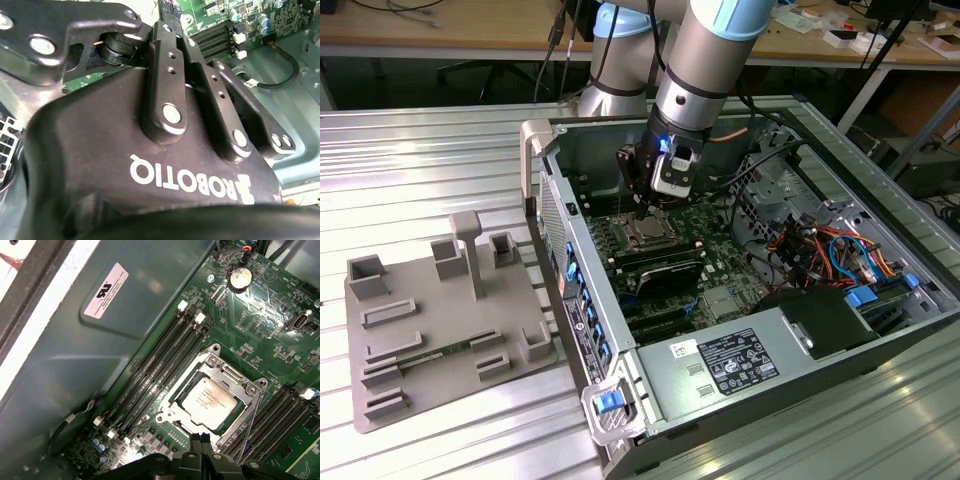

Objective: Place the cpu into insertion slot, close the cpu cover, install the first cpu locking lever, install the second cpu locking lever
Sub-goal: 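Install the first cpu locking lever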

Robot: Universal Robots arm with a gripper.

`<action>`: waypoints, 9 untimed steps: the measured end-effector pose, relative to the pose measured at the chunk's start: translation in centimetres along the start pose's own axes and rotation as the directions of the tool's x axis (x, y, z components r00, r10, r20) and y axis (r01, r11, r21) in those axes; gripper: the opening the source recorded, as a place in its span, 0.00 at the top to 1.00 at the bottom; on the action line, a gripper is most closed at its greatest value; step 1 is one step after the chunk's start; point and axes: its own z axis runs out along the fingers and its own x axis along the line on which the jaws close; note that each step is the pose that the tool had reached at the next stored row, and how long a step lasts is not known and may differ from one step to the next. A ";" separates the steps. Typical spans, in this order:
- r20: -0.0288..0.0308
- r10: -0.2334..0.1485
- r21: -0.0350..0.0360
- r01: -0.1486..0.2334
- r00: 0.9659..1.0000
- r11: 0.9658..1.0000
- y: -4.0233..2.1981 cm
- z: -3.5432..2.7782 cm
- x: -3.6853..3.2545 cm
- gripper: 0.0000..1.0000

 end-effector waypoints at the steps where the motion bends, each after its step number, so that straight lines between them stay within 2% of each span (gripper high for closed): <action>1: 0.000 -0.002 0.000 0.002 1.000 1.000 0.00 0.00 0.00 0.89; 9: 0.001 -0.016 0.001 0.016 1.000 1.000 0.00 0.00 0.00 0.89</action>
